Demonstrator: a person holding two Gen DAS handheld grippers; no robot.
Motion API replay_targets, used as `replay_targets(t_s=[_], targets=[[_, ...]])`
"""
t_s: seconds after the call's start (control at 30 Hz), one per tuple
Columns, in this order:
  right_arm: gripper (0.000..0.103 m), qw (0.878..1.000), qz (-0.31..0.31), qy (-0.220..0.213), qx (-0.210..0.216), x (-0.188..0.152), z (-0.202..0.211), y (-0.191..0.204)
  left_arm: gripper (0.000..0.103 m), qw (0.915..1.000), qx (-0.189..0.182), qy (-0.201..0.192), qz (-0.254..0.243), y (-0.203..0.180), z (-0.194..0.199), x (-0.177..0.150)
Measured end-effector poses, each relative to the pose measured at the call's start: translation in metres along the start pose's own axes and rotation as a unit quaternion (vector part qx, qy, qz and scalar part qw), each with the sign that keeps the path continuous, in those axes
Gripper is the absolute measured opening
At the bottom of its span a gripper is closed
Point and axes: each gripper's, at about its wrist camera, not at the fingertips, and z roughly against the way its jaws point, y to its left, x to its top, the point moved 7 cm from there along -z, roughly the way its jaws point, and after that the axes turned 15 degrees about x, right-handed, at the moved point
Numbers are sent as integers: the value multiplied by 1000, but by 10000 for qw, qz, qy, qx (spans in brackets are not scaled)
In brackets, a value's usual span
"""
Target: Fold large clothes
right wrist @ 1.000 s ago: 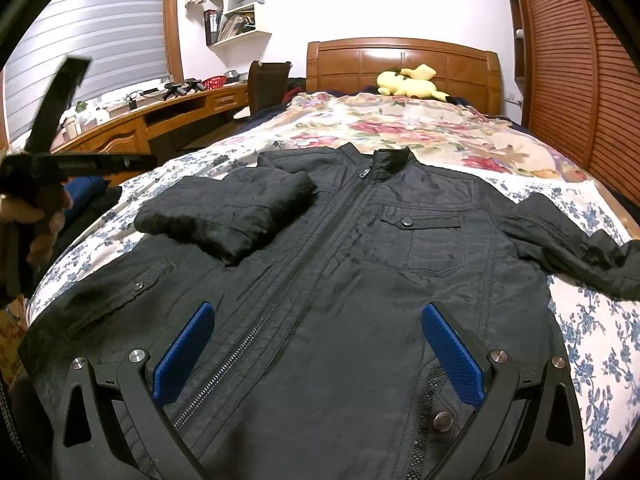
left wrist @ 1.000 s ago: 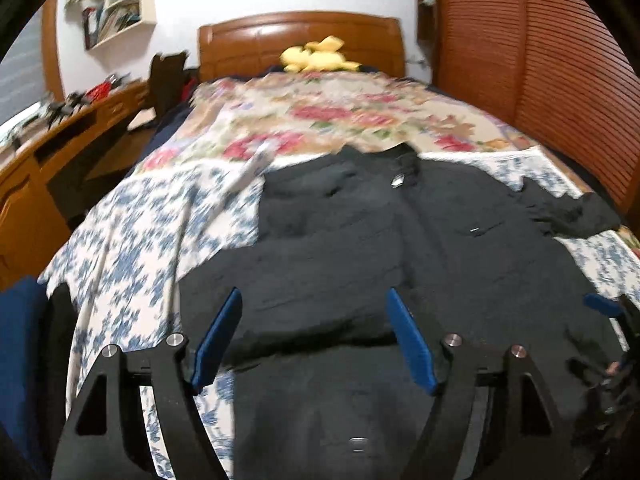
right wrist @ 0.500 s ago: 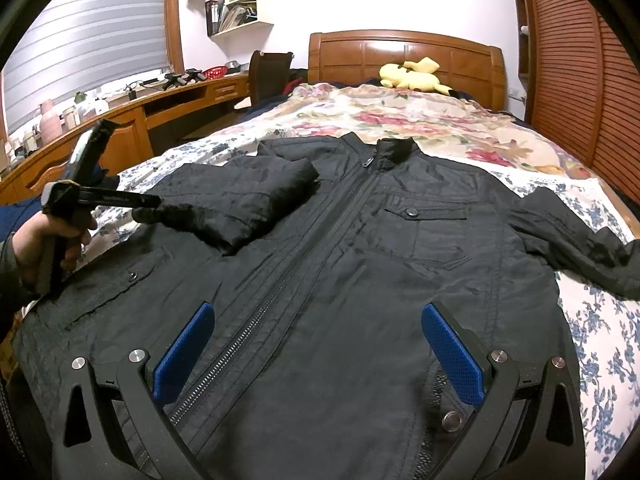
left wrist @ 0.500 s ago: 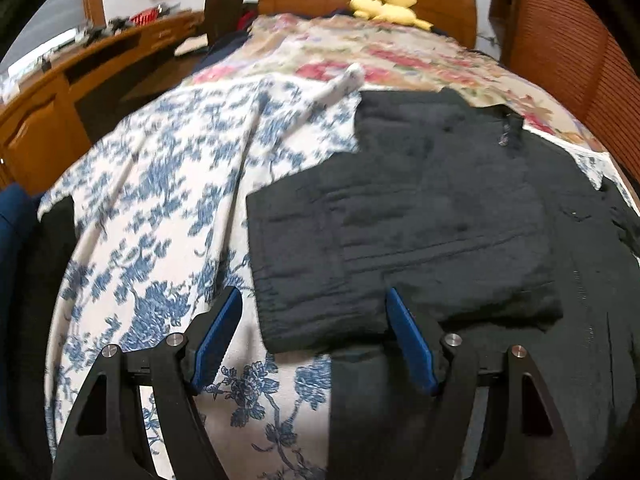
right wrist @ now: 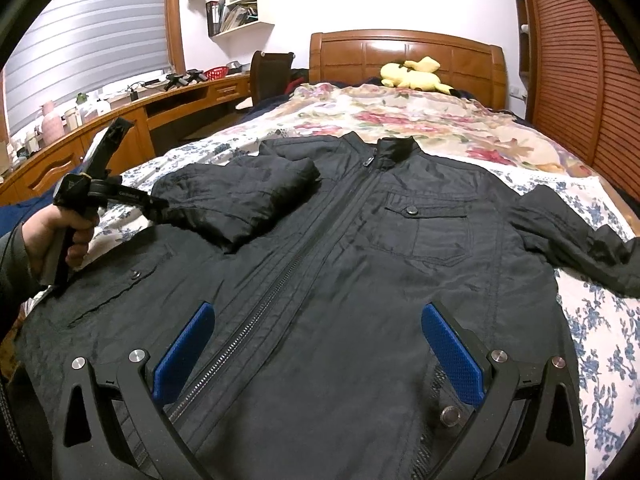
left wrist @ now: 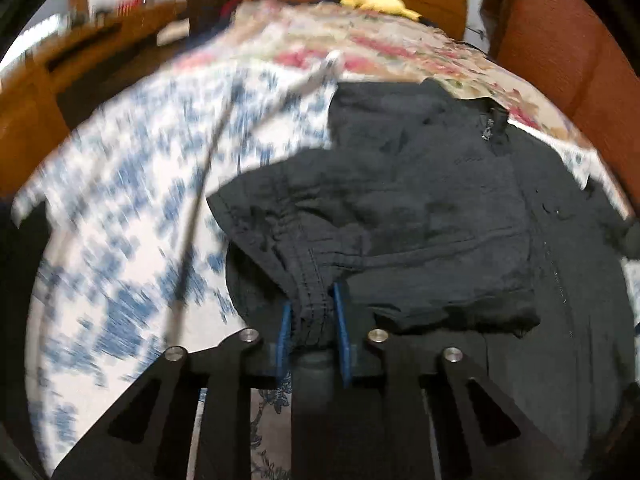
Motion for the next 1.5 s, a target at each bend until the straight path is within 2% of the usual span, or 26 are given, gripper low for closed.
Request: replay_targets(t_s=[0.1,0.2,0.47,0.67,0.83,1.0,1.2,1.23,1.27,1.3,1.37,1.43,1.5], targets=[[103,10000,6,-66,-50,-2,10,-1,18,9987,133,-471,-160,-13,36,16],[103,9998,-3,-144,-133,-5,23,-5,18,9960,-21,-871,-211,-33,79,32],[103,9983,-175,-359,-418,-16,59,-23,15,9847,-437,-1559,-651,-105,167,46],[103,9968,-287,-486,-558,-27,85,-28,9,9756,-774,-1760,-1059,-156,209,36],[103,9962,-343,-499,-626,-36,100,-29,9,9661,-920,-2024,-1309,-190,237,23],[103,9963,-375,-488,-596,-40,109,-29,9,9631,-1040,-2077,-1359,-199,249,9],[103,9971,-346,-491,-464,-38,109,-29,9,9664,-1103,-2013,-1158,-185,254,-10],[103,9974,-329,-485,-418,-38,107,-26,13,9676,-1088,-1997,-1101,-179,252,-15],[103,9977,-306,-477,-363,-37,106,-24,28,9683,-1071,-1997,-1049,-173,251,-19],[103,9980,-277,-470,-317,-37,104,-20,38,9688,-1061,-2007,-992,-167,249,-22],[103,9985,-225,-447,-233,-36,99,-15,68,9685,-1110,-2047,-882,-154,246,-32],[103,9990,-163,-390,-112,-36,92,-7,79,9687,-1092,-2076,-809,-141,242,-42],[101,9993,-108,-344,-10,-34,84,0,79,9694,-1035,-2088,-772,-129,238,-51]])
